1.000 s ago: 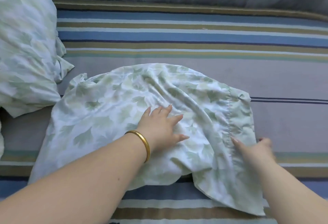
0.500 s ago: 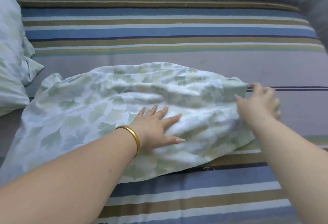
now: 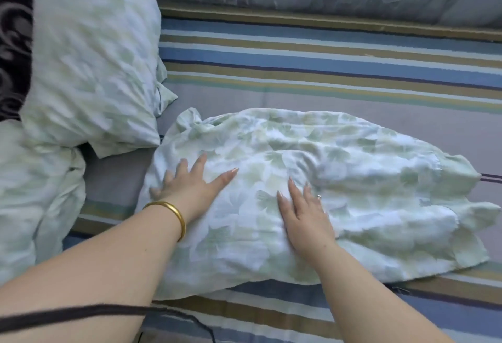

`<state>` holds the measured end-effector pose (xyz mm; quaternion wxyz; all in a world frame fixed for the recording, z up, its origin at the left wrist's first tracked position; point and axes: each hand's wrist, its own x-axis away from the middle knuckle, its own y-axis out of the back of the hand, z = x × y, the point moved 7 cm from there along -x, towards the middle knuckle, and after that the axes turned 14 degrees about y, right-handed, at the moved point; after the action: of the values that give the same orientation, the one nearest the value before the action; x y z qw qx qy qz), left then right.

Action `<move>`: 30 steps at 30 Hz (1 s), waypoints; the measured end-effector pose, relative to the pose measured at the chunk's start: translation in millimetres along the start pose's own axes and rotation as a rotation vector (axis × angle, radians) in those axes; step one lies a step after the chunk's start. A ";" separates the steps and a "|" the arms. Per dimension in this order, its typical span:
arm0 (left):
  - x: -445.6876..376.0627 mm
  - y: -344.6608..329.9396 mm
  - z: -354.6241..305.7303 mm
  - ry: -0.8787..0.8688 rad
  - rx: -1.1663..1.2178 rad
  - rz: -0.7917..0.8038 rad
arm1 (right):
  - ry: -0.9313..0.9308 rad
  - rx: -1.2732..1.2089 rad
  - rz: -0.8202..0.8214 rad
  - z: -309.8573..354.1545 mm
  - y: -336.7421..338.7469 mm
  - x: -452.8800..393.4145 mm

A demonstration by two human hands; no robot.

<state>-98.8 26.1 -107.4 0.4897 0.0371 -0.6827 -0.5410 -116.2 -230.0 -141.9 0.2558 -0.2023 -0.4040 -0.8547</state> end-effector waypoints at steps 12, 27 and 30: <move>-31.6 -13.5 102.0 0.370 0.713 0.242 | -0.091 0.167 -0.191 -30.3 14.9 3.5; -20.1 -33.8 103.6 0.255 1.007 0.819 | -0.430 -1.129 -0.038 -1.9 14.4 -7.4; -14.1 -35.8 101.4 0.216 1.062 0.938 | -0.373 -1.067 0.075 -10.6 18.6 -10.1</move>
<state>-180.5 90.8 -137.5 0.6512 0.0264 -0.7457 0.1385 -98.6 -245.7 -142.8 0.0727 -0.4654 0.0531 -0.8805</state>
